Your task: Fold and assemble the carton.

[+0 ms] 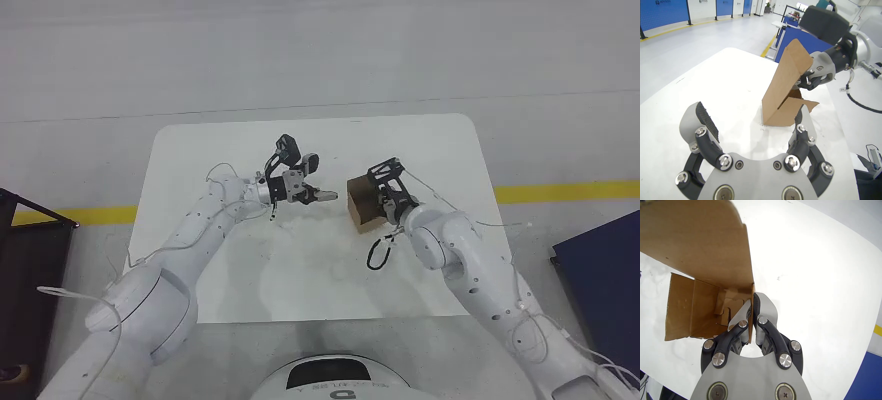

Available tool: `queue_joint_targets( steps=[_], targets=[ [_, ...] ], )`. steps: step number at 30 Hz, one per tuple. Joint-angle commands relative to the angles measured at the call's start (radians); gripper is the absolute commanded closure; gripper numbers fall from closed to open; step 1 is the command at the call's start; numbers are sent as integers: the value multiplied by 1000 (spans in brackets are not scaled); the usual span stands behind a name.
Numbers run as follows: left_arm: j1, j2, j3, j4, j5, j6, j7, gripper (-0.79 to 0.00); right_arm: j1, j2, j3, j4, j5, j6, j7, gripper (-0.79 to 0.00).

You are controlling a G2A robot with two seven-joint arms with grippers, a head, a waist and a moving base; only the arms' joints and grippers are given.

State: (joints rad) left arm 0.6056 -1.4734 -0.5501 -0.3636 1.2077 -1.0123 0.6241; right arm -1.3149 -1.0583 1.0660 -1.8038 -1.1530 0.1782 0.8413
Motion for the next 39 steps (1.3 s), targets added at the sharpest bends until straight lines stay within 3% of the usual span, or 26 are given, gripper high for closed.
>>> queue_joint_targets(
  steps=[1, 4, 5, 6, 7, 9, 11, 17, 23, 26, 28, 39],
  targets=[
    [-2, 4, 18, -2, -9, 0, 0, -785, -4, -3, 6, -4, 21, 14, -3, 0],
    [-11, 9, 44, 2, -21, 0, -7, -785, -4, -9, 24, 6, 117, 4, -13, 0],
    [-15, 11, 51, 5, -25, 0, -12, -785, -3, -10, 32, 14, 149, -3, -13, -271],
    [-18, 12, 57, 8, -28, 0, -18, -785, -1, -12, 41, 22, 182, -8, -13, -462],
    [-22, 12, 62, 12, -31, 0, -25, -785, 1, -12, 50, 30, 201, -11, -13, -570],
    [-29, 12, 68, 19, -32, 0, -43, -785, 0, -15, 65, 44, 258, -17, -17, -680],
    [-35, 11, 70, 24, -35, 0, -57, -785, -4, -16, 81, 56, 302, -24, -29, -723],
    [-48, 8, 73, 15, -15, 24, -88, -785, -35, -16, 142, 81, 456, -95, -72, -650],
    [-48, 7, 77, -17, 29, 62, -116, -785, -68, -12, 213, 121, 639, -231, -89, -560],
    [-46, 7, 74, -39, 32, 56, -131, -785, -92, -8, 245, 141, 712, -317, -97, -489],
    [-44, 5, 70, -54, 28, 55, -143, -785, -106, -6, 263, 156, 750, -357, -102, -400],
    [-42, -19, 40, -96, -38, 140, -314, -785, -140, 1, 298, 188, 826, -453, -123, -329]
  ],
)
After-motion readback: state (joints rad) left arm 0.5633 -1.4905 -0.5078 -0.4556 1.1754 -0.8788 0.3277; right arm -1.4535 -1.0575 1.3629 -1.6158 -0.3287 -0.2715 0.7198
